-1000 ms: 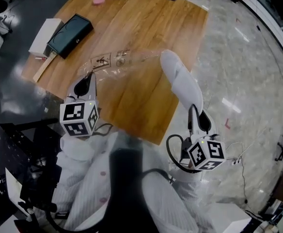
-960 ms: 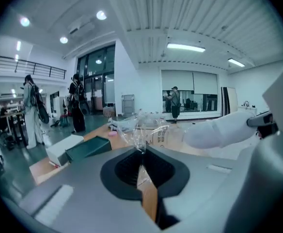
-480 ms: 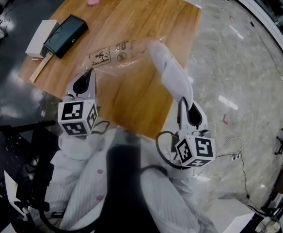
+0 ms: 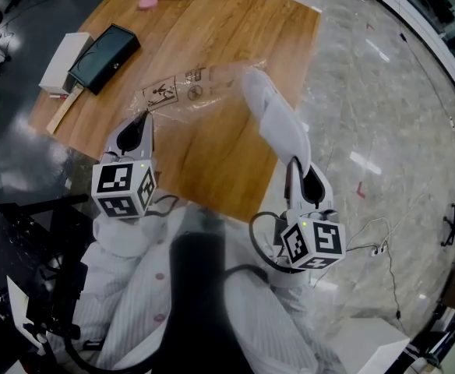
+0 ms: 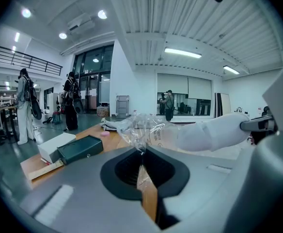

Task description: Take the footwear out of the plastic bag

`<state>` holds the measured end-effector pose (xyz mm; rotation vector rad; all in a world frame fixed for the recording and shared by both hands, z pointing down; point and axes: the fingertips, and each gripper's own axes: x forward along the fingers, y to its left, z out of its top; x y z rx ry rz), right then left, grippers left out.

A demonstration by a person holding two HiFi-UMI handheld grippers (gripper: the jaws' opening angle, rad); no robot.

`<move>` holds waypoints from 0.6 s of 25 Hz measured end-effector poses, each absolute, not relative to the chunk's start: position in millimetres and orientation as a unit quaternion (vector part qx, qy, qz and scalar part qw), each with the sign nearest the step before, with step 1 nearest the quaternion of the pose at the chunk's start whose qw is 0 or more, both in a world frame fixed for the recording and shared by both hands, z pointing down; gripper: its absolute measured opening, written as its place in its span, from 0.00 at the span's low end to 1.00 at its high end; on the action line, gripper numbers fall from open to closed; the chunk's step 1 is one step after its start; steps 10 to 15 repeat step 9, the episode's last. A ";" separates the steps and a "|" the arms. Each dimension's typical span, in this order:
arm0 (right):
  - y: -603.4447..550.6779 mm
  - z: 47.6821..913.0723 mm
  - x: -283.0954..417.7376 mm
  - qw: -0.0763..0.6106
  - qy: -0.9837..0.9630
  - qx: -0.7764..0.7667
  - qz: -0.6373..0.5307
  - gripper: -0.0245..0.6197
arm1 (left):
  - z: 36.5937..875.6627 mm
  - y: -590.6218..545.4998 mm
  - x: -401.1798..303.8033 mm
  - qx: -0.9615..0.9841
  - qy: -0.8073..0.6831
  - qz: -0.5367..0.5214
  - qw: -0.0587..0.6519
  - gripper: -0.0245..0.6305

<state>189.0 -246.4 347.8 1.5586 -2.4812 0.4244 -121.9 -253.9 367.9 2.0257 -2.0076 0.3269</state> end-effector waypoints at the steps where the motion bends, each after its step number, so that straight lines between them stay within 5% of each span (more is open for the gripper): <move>1: -246.5 348.1 188.8 0.090 -0.834 0.524 0.144 0.15 | 368.1 -254.1 -121.9 0.699 -0.693 0.113 0.135 0.04; 15: -248.4 350.8 191.6 0.093 -0.832 0.527 0.147 0.15 | 371.5 -257.1 -118.1 0.702 -0.689 0.117 0.139 0.04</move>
